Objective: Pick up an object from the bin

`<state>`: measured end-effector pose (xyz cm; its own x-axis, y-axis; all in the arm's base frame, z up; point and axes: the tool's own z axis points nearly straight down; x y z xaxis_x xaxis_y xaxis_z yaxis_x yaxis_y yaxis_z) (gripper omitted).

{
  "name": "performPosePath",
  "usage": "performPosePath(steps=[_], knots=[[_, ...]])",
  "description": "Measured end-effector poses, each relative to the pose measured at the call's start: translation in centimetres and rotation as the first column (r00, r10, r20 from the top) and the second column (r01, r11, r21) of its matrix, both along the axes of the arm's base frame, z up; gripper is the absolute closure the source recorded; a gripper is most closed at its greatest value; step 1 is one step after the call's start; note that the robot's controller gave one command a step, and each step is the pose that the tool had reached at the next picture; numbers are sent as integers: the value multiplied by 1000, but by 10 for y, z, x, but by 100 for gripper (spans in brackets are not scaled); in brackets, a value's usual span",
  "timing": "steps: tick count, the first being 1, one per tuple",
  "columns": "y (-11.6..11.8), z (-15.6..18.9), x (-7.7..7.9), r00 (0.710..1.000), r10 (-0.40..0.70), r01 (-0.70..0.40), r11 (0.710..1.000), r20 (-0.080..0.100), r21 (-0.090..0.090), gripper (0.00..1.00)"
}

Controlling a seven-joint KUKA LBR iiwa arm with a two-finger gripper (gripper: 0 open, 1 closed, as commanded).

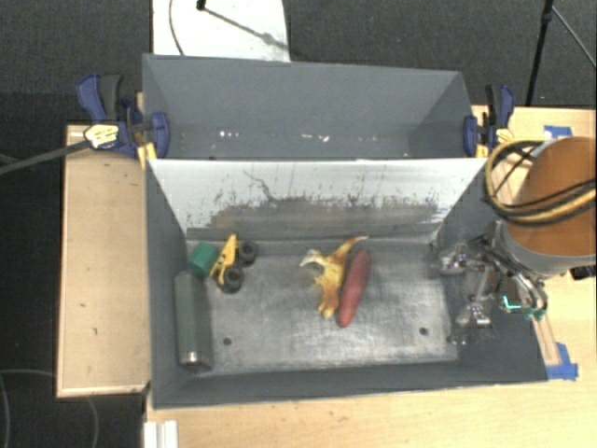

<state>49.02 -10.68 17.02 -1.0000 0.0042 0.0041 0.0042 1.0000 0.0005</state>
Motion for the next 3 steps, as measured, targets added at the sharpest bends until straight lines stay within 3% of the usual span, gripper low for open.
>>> performPosePath(steps=[1,2,3], knots=[[0,3,2,1000,4,-4,1000,7,-1,0],[28,-24,17,993,115,-115,993,13,-5,0],[84,-22,73,917,398,-398,917,11,-2,0]])
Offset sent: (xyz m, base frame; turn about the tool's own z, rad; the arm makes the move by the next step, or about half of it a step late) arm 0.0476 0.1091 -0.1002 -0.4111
